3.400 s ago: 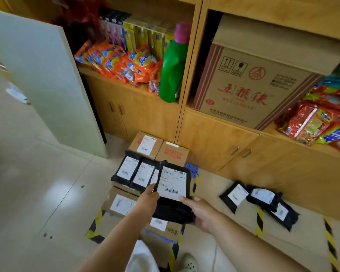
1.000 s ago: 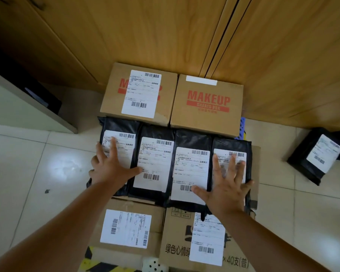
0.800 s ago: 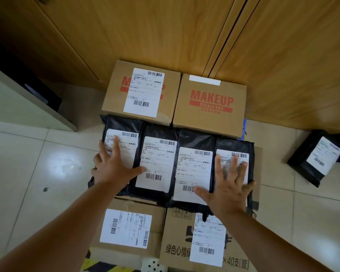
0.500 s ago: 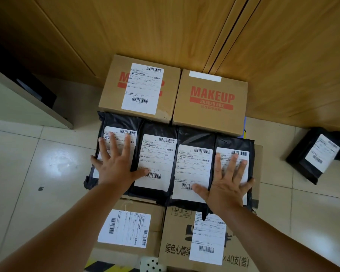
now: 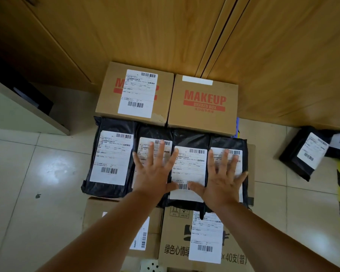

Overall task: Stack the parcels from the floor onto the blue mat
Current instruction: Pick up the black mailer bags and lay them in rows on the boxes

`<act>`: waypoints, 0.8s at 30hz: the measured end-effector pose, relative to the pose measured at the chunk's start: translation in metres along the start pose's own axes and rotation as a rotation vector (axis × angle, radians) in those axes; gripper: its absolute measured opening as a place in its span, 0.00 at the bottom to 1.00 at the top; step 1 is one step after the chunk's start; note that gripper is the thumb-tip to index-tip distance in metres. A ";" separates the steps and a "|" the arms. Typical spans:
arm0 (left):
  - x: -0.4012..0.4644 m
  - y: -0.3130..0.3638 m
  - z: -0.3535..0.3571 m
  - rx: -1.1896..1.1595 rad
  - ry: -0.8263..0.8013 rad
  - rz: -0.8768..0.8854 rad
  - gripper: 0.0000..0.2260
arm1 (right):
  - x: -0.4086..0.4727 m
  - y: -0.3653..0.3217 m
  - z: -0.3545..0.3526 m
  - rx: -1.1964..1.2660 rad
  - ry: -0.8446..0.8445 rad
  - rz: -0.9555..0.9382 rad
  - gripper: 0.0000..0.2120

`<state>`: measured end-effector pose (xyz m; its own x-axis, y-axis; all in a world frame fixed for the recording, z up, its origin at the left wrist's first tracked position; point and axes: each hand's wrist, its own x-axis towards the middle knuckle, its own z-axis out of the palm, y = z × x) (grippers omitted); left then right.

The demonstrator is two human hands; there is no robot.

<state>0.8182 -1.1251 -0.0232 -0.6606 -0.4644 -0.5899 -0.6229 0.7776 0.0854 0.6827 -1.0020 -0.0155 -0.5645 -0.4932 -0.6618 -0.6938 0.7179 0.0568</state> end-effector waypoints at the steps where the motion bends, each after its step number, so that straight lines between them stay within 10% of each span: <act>1: 0.003 0.003 0.001 0.019 -0.015 0.009 0.44 | 0.002 0.002 0.003 0.001 0.023 -0.020 0.54; 24: -0.105 0.060 -0.153 -0.073 0.247 0.028 0.20 | -0.142 0.107 -0.134 0.279 0.245 0.031 0.35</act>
<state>0.7863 -1.0947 0.1670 -0.7546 -0.5397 -0.3733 -0.6259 0.7629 0.1620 0.6291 -0.9211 0.1848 -0.6971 -0.5481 -0.4622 -0.5452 0.8239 -0.1547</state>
